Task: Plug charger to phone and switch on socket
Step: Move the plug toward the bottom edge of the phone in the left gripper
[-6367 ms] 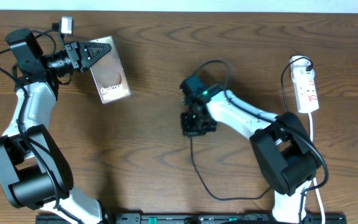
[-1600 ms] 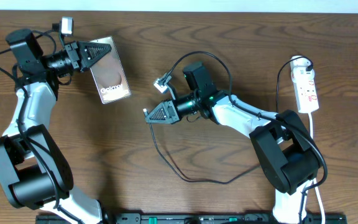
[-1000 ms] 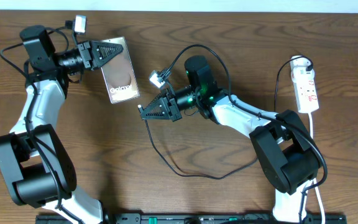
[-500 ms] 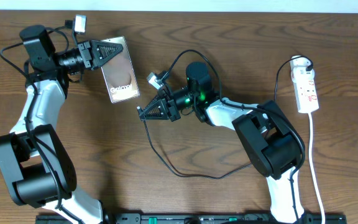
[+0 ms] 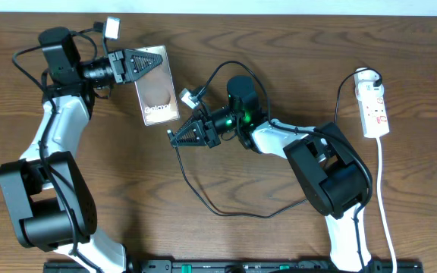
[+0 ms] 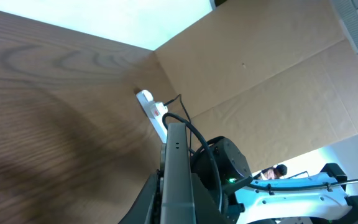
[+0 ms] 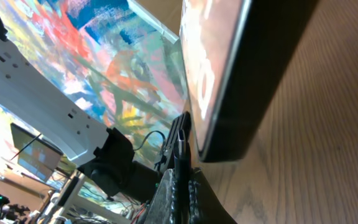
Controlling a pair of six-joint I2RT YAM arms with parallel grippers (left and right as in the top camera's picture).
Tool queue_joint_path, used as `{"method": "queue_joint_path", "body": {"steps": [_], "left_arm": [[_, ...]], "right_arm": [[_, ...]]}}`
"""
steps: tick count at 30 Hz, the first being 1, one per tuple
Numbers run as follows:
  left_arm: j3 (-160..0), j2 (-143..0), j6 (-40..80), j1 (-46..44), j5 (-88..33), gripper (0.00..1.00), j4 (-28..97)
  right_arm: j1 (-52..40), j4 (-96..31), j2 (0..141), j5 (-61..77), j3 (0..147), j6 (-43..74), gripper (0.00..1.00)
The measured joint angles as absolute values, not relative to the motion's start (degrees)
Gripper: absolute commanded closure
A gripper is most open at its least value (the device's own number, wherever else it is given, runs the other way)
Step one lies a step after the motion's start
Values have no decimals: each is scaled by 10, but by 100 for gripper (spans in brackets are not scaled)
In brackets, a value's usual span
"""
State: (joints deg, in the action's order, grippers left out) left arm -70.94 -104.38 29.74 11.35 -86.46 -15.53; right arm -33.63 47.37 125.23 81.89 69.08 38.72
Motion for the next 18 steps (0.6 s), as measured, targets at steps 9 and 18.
{"method": "queue_joint_path", "body": {"steps": [9, 18], "left_arm": [[-709, -1044, 316, 114, -804, 92, -154], [-709, -1044, 337, 114, -778, 93, -159]], "right_arm": [[-332, 538, 1252, 823, 691, 433, 99], [-327, 538, 1252, 807, 691, 444, 99]]}}
